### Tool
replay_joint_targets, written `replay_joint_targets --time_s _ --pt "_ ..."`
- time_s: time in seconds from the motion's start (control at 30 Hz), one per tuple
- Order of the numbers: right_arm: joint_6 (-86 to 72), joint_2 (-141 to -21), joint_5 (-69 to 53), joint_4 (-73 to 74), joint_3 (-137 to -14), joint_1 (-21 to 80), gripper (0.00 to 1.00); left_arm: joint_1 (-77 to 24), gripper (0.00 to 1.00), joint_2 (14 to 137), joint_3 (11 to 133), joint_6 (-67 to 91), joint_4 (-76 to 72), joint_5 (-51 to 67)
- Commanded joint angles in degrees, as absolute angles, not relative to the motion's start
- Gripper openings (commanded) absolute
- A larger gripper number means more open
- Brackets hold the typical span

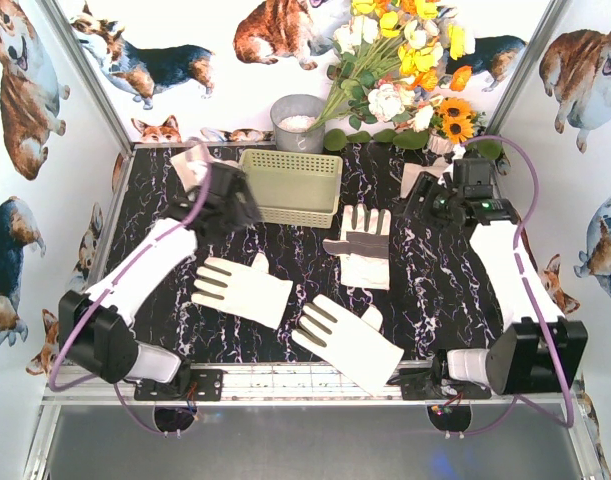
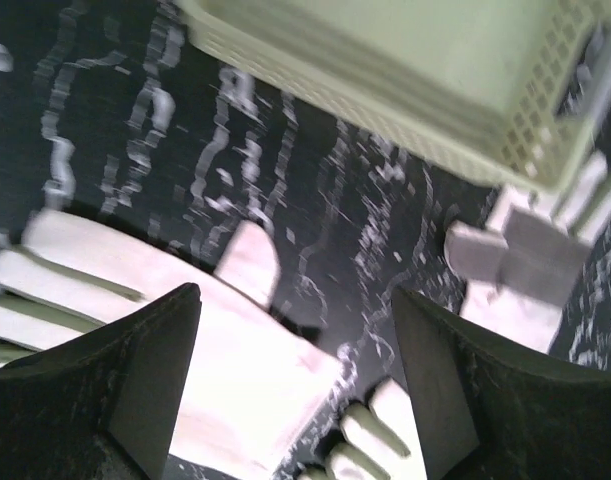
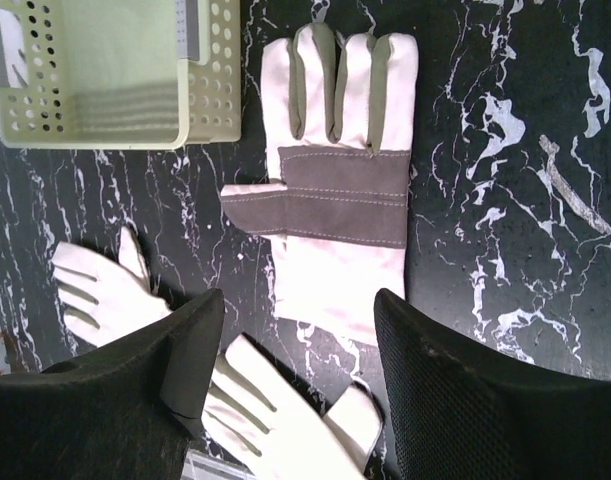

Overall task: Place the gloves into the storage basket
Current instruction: Pick up the glove at the corner of the board.

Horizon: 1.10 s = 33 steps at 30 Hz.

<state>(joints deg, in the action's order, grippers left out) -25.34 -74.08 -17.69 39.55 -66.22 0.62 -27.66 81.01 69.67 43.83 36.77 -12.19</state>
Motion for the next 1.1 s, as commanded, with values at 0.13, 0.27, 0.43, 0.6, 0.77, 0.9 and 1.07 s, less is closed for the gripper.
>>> replay_joint_targets --time_s 0.13,0.27,0.43,0.6,0.77,0.9,1.07 --pt "-23.56 -67.53 -17.42 42.49 -69.92 0.7 0.63 -5.78 0.71 82.68 68.81 39.51 31.23 -3.52" --pt "-24.26 -66.76 -15.93 41.99 -69.63 0.79 0.63 1.54 0.68 89.83 72.51 39.11 27.94 -0.31" --pt "-25.75 -66.95 -14.81 41.44 -69.66 0.79 0.63 6.02 0.63 101.24 78.58 39.31 25.12 1.52" --pt "-26.77 -67.56 -13.4 41.79 -69.7 1.13 0.63 9.03 0.6 110.89 83.48 40.8 22.22 3.47" --pt "-26.98 -68.7 -11.79 42.7 -70.2 1.47 0.63 10.0 0.55 118.23 88.97 41.97 21.84 5.8" --pt "-27.23 -69.64 -10.71 42.54 -70.46 1.49 0.63 9.98 0.51 121.18 90.0 43.49 19.89 8.13" --pt "-27.42 -71.86 -10.68 42.47 -71.48 1.6 0.63 9.93 0.45 124.43 91.77 44.81 18.21 10.09"
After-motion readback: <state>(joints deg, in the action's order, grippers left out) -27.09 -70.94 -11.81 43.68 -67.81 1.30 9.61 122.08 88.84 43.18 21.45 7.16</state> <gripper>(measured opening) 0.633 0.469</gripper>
